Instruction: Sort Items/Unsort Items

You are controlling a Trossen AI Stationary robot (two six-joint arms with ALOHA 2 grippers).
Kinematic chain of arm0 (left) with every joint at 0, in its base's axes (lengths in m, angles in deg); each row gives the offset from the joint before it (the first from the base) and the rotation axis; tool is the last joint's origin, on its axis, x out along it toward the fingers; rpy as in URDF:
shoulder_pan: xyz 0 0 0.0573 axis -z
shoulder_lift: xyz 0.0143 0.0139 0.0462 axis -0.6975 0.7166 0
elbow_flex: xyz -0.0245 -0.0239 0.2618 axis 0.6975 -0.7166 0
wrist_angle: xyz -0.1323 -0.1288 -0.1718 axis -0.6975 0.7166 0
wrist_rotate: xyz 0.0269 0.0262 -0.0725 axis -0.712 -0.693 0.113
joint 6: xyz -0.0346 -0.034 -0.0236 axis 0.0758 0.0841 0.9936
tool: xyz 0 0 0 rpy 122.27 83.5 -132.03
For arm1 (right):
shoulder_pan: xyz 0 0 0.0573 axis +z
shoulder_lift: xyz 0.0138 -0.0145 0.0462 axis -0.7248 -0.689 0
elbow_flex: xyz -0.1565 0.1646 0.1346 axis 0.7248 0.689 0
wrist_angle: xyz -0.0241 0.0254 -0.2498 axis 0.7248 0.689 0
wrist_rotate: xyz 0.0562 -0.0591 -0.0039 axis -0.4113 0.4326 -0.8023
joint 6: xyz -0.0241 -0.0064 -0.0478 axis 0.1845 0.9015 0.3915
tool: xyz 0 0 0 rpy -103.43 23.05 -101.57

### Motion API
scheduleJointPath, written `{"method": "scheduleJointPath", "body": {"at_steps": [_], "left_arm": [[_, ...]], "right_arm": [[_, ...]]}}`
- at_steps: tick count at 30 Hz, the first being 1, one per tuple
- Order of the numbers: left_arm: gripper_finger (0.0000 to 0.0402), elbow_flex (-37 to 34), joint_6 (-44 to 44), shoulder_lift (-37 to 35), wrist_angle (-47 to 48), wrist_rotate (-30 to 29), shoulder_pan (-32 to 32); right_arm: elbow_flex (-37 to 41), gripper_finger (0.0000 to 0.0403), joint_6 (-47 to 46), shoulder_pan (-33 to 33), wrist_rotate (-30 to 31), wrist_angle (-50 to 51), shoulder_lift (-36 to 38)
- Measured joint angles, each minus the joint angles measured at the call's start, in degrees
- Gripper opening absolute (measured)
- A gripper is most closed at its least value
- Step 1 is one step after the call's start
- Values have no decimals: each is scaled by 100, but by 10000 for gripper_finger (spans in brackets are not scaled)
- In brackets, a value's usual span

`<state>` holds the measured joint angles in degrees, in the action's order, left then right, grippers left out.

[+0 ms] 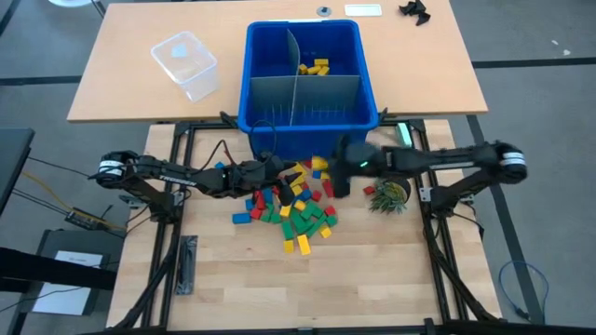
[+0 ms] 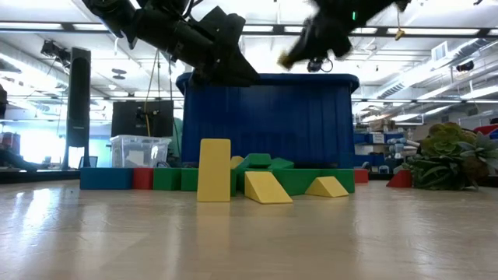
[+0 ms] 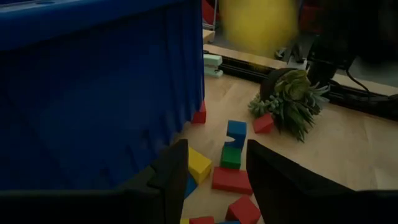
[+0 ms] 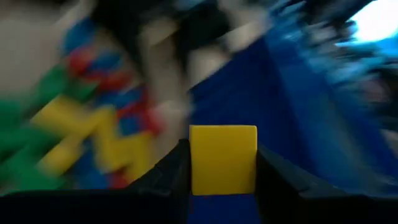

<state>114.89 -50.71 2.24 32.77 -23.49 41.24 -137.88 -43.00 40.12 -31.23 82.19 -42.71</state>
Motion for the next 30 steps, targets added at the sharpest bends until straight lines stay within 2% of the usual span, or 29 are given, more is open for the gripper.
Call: {"method": "scheduleJointPath", "body": {"at_steps": [6,12,15,19,24,28,30], "left_arm": [[168,0,0,0,3,0,-1],[168,0,0,0,3,2,0],[168,0,1,0,-1,2,-1],[168,0,1,0,3,1,1],[168,0,0,0,3,1,-2],[168,0,0,0,2,1,-1],[168,0,2,0,1,0,-1]], "right_arm": [[-6,131,-21,-864,347,-1450,586],[-11,131,-344,-2445,73,-2247,345],[-238,131,-836,-3220,-334,-2081,-60],[-966,131,-1508,-3984,-874,-1266,-760],[-2224,131,-1958,-4517,-1310,-246,-1692],[-3075,132,-2104,-4747,-1361,388,-2344],[-3339,149,-2106,-4801,-1342,474,-2548]]}}
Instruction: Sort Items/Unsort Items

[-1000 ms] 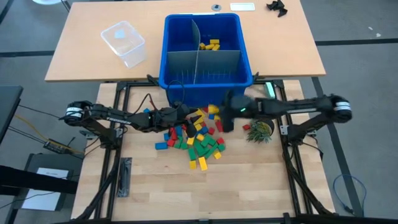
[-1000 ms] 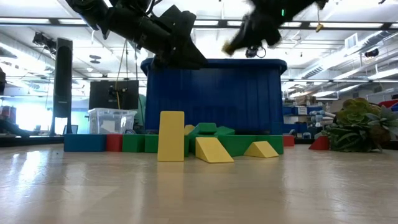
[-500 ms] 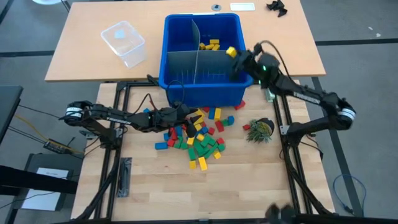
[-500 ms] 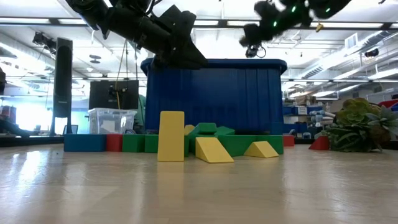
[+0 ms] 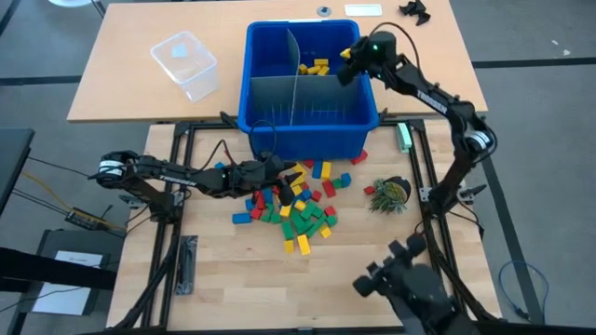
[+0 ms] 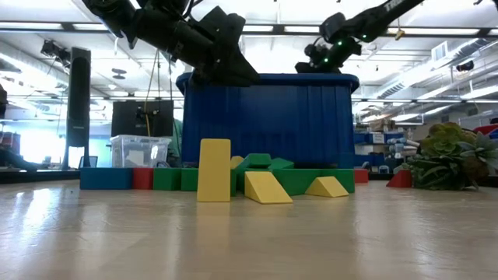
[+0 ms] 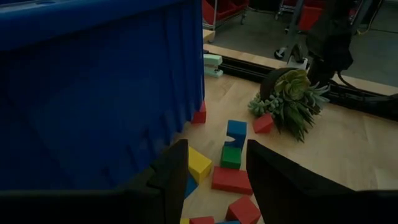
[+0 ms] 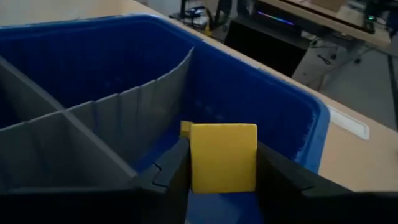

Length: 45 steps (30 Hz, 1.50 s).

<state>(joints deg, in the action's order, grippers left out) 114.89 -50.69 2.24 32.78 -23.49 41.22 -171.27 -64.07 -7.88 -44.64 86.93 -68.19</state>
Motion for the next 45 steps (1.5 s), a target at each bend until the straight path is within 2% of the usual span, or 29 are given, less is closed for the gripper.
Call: {"method": "scheduleJointPath", "body": {"at_steps": [7,13,20,24,32,36,38,42,45], "left_arm": [[168,0,-1,0,0,0,0],[168,0,-2,0,0,0,0],[168,0,-2,0,2,2,2],[168,0,-2,0,1,0,1],[168,0,-2,0,0,2,0],[168,0,-2,0,0,0,1],[168,0,0,0,2,0,0],[168,0,-2,0,1,0,1],[168,0,-1,0,2,1,1]], "right_arm": [[-282,244,52,98,186,146,-4],[-282,286,68,391,83,846,600],[-289,292,115,1281,-986,2381,1474],[-264,287,98,2006,-1320,3132,1732],[758,275,68,3422,-1315,3290,1999],[1537,270,38,3966,-1305,2911,1970],[1975,267,-9,4135,-1082,2528,1929],[2837,260,-121,4252,-58,1641,1831],[3229,252,-240,4251,438,1124,1739]]}}
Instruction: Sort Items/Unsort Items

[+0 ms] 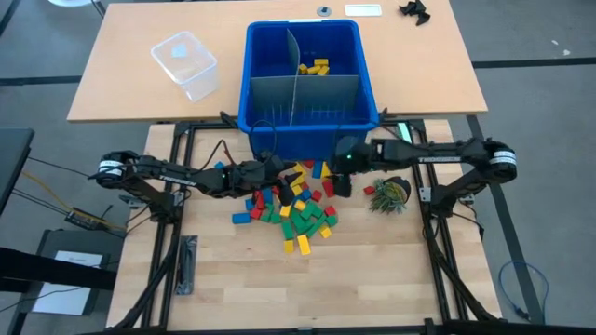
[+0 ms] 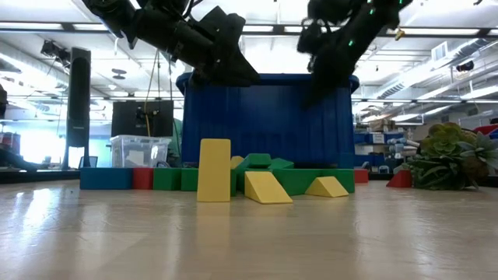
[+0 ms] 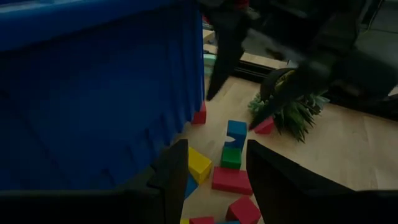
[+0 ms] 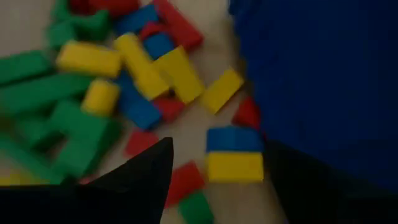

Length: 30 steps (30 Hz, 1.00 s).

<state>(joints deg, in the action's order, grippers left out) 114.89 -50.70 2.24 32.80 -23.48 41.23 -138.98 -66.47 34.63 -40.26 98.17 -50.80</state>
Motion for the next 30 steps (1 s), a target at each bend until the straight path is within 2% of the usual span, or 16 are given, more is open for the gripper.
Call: {"method": "scheduleJointPath", "body": {"at_steps": [8,14,21,30], "left_arm": [[168,0,0,0,-153,0,0],[168,0,1,0,-168,-1,-1],[168,-2,0,0,-175,1,-1],[168,-2,1,0,-233,0,-1]], "right_arm": [[866,220,-195,118,1124,-1196,-7],[1192,191,-149,214,1148,-1688,-252],[1194,145,68,187,1272,-2051,-931],[1184,87,103,106,1291,-2054,-1472]]}}
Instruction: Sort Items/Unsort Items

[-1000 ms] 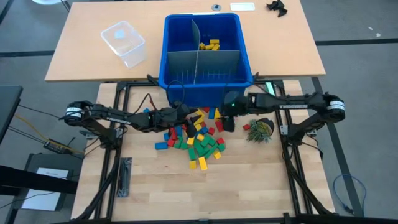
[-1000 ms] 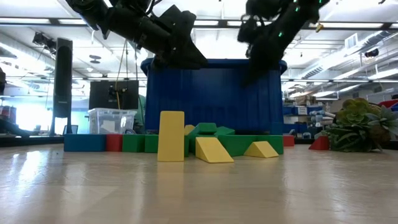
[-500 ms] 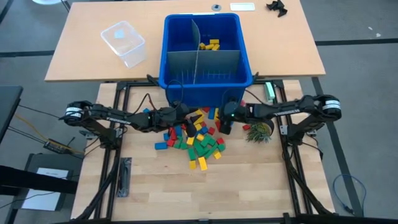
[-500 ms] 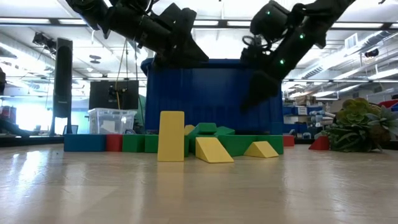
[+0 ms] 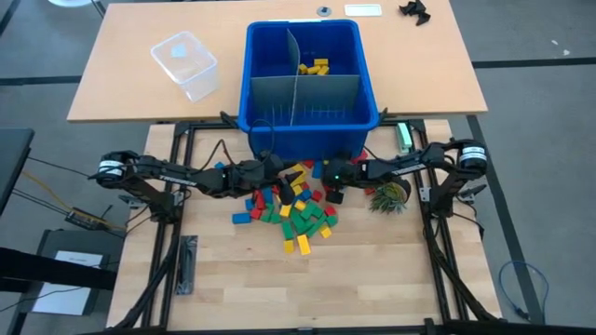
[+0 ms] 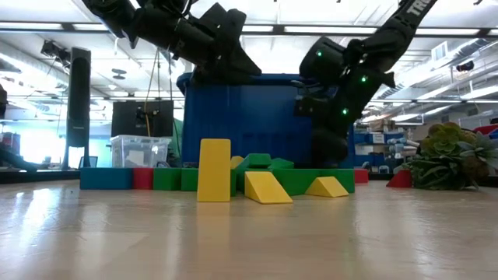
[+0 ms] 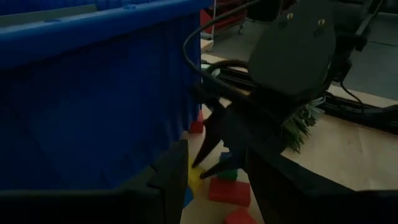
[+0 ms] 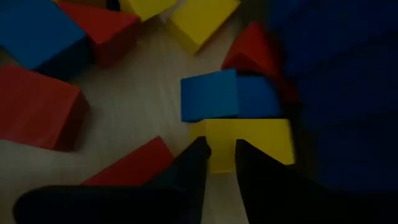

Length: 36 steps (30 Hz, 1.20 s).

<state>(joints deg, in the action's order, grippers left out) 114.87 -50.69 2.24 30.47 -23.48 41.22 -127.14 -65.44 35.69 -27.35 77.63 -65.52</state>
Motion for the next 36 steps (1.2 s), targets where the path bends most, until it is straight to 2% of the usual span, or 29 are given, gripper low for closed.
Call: {"method": "scheduleJointPath", "body": {"at_steps": [8,18,22,28,36], "left_arm": [[168,0,-2,0,-60,-2,0],[168,2,0,0,-103,-2,0],[168,2,-1,0,-107,-1,0],[168,2,0,0,-133,1,0],[168,2,-2,0,-213,1,0]], "right_arm": [[3,69,378,312,-231,713,275],[11,62,503,791,-673,1477,1035],[11,69,-256,741,-492,1117,1187],[9,127,-2055,342,-488,955,1058],[9,229,-3053,54,-476,948,628]]}}
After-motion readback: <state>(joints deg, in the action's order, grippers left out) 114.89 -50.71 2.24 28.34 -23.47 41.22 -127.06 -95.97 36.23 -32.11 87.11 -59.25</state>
